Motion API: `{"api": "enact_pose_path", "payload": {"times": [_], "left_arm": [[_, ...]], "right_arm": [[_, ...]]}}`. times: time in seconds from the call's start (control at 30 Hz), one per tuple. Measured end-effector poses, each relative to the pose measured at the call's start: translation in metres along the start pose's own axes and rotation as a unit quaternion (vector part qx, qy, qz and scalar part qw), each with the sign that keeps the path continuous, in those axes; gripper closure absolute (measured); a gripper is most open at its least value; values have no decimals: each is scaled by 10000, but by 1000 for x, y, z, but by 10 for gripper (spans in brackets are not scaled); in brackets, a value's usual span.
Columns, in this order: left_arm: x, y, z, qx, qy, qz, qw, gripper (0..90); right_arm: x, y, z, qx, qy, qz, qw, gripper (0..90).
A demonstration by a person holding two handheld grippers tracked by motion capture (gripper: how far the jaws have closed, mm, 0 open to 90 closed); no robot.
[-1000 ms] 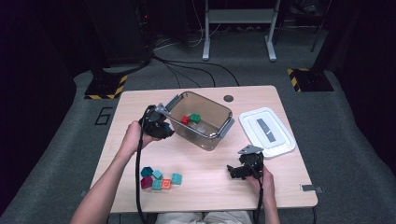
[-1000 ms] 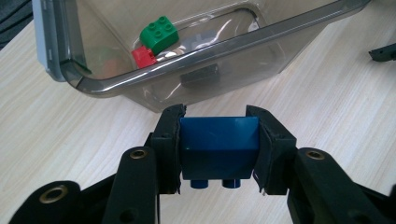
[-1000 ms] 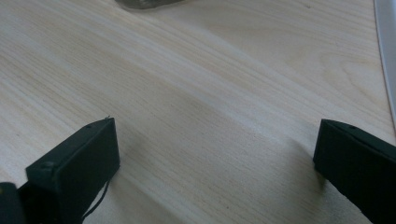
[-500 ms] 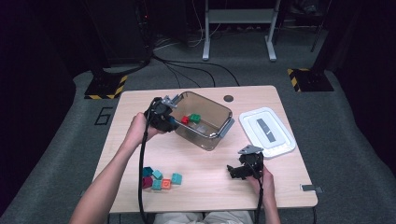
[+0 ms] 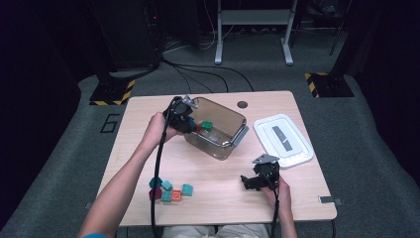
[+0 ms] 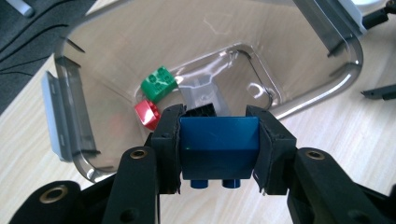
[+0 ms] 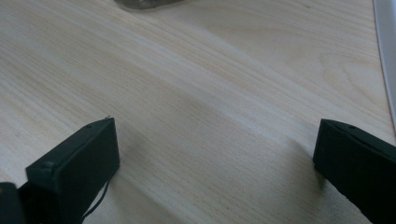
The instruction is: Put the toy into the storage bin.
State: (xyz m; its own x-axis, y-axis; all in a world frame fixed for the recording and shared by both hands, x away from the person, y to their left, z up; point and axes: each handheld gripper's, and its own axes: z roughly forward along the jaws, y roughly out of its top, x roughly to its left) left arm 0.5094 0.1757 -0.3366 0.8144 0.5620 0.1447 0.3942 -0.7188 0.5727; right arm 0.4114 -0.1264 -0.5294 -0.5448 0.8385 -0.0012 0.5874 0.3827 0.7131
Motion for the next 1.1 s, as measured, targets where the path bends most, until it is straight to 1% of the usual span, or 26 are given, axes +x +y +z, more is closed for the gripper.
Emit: {"api": "enact_pose_path", "payload": {"times": [0.1,0.2,0.37,0.4,0.57,0.73,0.87,1.1], "left_arm": [[1,5,0,-49,19,-55,10000,586],[1,9,2,-68,60,-41,10000,586],[4,18,8,-78,130,-46,9999,587],[5,19,9,-80,102,-68,9999,587],[11,25,16,-66,141,-179,9997,587],[18,27,25,-63,171,-297,9994,587],[24,28,32,14,204,-370,9991,587],[31,27,44,108,164,-480,9987,586]], "right_arm": [[0,0,0,-1,-1,0,10000,0],[0,0,0,0,0,1,10000,0],[0,0,0,1,1,-1,10000,0],[0,0,0,1,2,-1,10000,0],[0,0,0,1,3,0,10000,0],[0,0,0,4,2,1,10000,0],[0,0,0,4,3,-2,10000,0],[0,0,0,6,16,2,10000,0]]}}
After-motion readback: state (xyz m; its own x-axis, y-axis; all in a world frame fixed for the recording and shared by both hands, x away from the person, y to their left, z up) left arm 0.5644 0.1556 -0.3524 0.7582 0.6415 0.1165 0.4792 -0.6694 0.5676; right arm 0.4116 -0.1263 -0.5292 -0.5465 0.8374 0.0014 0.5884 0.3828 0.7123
